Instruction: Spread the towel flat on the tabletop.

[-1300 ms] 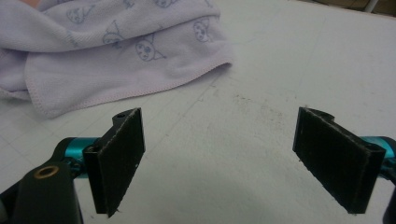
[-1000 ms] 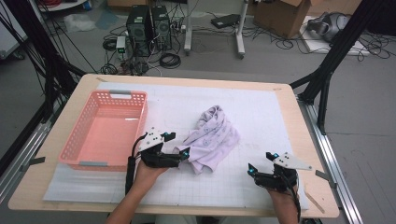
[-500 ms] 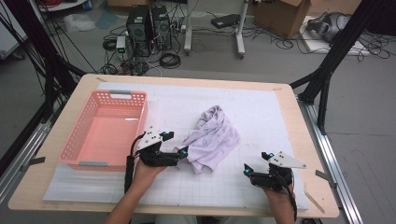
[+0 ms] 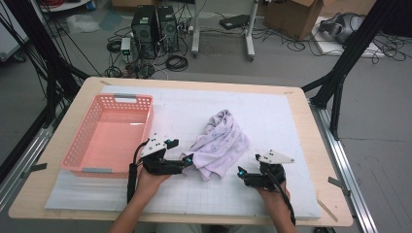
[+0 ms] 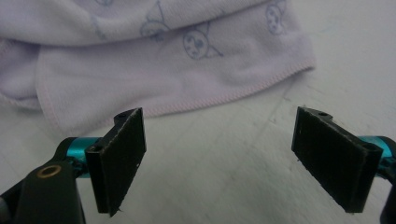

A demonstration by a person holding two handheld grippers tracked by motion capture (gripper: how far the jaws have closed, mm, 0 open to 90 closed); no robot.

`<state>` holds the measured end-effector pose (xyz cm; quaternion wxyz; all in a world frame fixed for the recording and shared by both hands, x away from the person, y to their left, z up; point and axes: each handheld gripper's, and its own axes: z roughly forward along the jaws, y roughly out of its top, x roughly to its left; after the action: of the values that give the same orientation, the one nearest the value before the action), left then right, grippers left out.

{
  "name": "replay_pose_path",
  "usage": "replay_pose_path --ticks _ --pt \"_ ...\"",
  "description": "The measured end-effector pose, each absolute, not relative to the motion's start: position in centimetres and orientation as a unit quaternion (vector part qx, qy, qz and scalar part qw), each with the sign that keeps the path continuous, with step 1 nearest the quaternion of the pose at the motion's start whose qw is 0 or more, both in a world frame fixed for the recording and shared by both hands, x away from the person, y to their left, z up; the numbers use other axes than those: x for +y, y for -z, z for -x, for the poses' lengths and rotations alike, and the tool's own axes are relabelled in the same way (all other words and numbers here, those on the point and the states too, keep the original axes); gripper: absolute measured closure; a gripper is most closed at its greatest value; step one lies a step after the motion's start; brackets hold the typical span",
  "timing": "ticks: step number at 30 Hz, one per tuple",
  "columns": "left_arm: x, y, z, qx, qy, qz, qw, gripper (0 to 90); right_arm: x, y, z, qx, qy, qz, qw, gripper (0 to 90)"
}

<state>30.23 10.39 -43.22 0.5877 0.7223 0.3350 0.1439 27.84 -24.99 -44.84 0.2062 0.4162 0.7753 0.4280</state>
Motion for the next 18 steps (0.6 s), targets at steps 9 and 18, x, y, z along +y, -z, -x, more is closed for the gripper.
replay_pose_path --ticks 9,18 --pt "10.6 43.2 -30.3 0.339 -0.145 -0.720 0.588 19.3 -20.6 45.1 -30.0 0.809 -0.402 -0.396 0.166 26.9" --pt "10.8 43.2 -30.3 0.339 -0.143 -0.721 0.587 21.2 -20.5 44.7 -30.2 0.829 -0.377 -0.380 0.164 84.2"
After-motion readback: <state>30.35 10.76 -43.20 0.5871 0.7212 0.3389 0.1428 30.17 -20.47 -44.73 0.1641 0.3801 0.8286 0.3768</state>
